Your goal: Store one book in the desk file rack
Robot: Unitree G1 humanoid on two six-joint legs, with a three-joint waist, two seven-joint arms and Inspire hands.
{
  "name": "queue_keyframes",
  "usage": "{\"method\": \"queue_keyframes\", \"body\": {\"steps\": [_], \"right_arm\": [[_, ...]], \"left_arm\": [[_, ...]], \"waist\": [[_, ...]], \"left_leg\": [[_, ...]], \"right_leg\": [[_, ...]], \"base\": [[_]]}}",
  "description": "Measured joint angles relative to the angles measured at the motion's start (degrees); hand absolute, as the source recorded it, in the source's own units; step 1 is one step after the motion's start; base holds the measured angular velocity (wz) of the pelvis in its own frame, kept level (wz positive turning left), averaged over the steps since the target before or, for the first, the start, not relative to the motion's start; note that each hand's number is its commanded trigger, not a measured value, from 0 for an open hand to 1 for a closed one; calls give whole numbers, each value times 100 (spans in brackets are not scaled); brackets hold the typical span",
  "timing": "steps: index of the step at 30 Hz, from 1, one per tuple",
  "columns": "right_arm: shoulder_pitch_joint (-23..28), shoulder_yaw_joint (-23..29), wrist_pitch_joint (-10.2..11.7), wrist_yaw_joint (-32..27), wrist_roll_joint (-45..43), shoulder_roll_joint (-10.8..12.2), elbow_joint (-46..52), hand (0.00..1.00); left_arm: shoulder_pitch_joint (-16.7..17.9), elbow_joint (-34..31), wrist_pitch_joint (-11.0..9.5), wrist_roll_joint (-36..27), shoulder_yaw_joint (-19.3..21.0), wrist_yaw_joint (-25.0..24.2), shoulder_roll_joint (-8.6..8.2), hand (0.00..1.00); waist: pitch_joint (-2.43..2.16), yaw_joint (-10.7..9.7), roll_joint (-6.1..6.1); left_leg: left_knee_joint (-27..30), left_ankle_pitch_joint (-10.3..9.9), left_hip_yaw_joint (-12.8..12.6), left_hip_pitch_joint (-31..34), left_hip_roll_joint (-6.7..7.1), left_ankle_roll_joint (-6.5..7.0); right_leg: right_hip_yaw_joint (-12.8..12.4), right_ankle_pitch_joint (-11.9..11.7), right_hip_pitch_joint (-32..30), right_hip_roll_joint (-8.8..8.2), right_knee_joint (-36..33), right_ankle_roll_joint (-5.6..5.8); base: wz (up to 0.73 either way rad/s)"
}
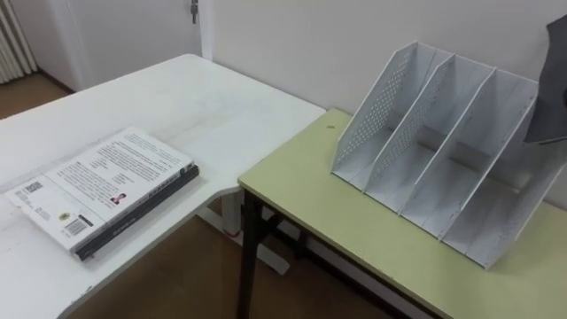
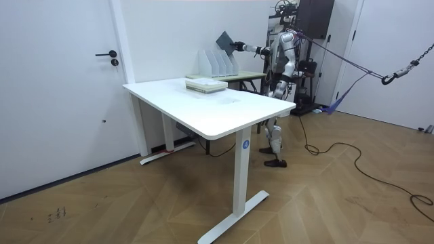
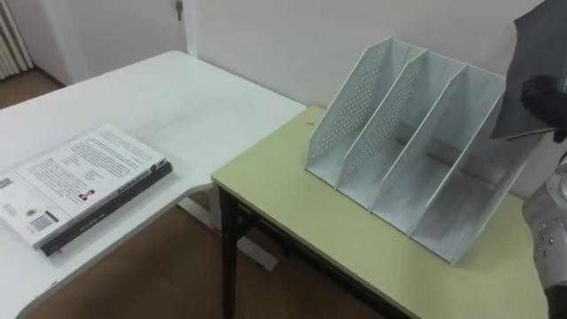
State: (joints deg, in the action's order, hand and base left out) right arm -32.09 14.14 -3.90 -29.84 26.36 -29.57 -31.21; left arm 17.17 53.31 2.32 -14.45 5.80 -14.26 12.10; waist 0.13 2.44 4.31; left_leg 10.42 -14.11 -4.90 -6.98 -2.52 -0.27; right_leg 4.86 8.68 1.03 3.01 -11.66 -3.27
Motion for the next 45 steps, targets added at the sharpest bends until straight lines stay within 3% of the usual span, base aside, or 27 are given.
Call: {"method": "queue_keyframes", "body": {"steps": [1,2,19,30,39,45], "right_arm": [[0,-7,-4,-10,0,0,-13,100],[0,-15,-10,-12,0,0,-15,0],[-52,-306,-124,68,-4,-5,-18,0],[-54,-405,-119,120,-33,-14,7,0],[-178,-422,-87,53,-214,-31,125,0],[-176,-463,-43,84,-151,-30,705,0]], "left_arm": [[0,-1,18,0,9,4,0,0],[0,-1,22,0,14,7,0,0],[0,-13,111,-7,14,27,0,0],[-1,11,113,-8,27,4,12,0],[-164,86,104,50,79,-86,64,0],[-197,181,101,50,76,23,79,0]], "waist": [[-2,4,0],[-4,8,2],[-47,134,-42],[-29,151,-65],[-12,248,25],[-10,241,27]], "left_leg": [[0,1,9,-1,1,0],[0,1,22,-2,1,0],[6,1,49,2,1,0],[6,0,49,-7,1,0],[3,1,40,36,7,1],[-5,1,38,31,6,1]], "right_leg": [[0,0,1,1,0,0],[0,0,1,2,0,0],[30,-3,16,-1,-1,-4],[31,-4,22,-3,1,-5],[5,-3,-69,0,-2,-4],[7,-3,-26,-1,5,-4]], "base": [[0],[0],[0],[0],[0],[0]]}}
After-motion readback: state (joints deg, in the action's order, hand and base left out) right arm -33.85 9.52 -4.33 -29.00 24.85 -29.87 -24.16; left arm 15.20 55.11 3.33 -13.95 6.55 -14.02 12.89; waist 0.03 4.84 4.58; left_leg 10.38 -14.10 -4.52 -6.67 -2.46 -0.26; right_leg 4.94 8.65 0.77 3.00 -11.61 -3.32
